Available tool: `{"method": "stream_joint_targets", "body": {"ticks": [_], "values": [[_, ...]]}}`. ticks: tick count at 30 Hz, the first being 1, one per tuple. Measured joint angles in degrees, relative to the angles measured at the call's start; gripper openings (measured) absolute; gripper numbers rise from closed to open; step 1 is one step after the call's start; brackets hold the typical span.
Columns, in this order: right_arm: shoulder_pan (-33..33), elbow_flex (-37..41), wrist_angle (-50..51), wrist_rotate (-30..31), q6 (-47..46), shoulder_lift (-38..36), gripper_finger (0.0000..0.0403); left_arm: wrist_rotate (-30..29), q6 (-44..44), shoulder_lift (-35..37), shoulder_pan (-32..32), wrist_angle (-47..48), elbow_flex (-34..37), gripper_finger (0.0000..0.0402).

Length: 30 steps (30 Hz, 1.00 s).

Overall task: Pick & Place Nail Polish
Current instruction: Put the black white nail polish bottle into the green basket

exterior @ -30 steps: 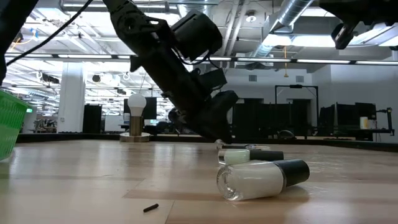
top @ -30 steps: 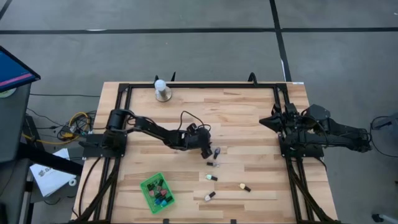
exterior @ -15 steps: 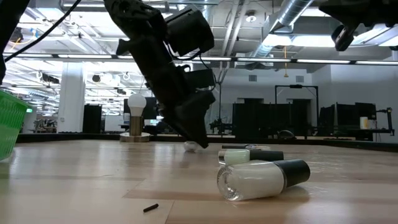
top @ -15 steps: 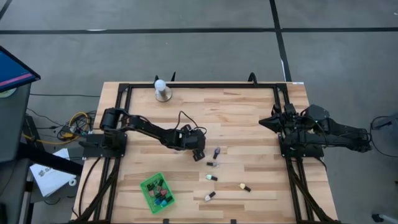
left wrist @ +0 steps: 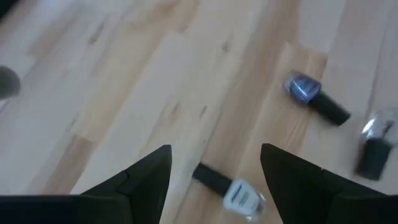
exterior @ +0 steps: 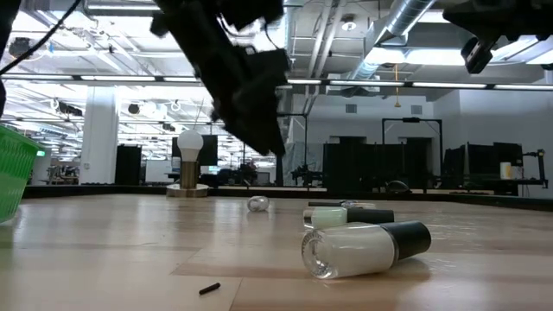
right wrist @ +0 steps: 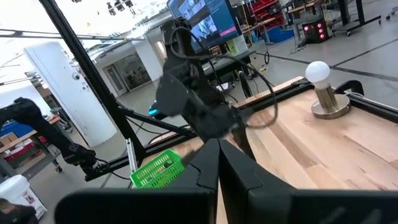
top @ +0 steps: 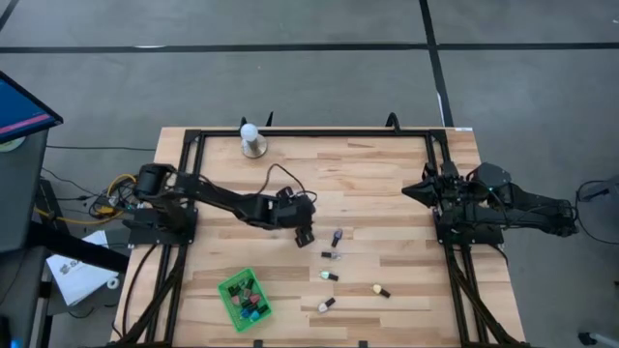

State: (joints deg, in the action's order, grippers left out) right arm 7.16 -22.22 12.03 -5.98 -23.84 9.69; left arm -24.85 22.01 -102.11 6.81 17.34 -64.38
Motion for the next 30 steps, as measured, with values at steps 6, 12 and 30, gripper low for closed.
{"method": "stream_joint_targets", "body": {"ticks": [6,12,30], "values": [[0.0,0.0,0.5,0.0,0.0,0.0,0.0,-3.6,8.8,3.7,1.3,0.7,0.0,0.0241],[0.0,0.0,1.2,0.0,0.0,0.0,0.0,-8.0,14.7,-0.2,4.6,0.7,0.0,0.0241],[0.0,0.0,1.3,0.0,0.2,0.0,0.0,-11.2,30.9,-12.4,7.2,-0.2,0.0,0.0241]]}}
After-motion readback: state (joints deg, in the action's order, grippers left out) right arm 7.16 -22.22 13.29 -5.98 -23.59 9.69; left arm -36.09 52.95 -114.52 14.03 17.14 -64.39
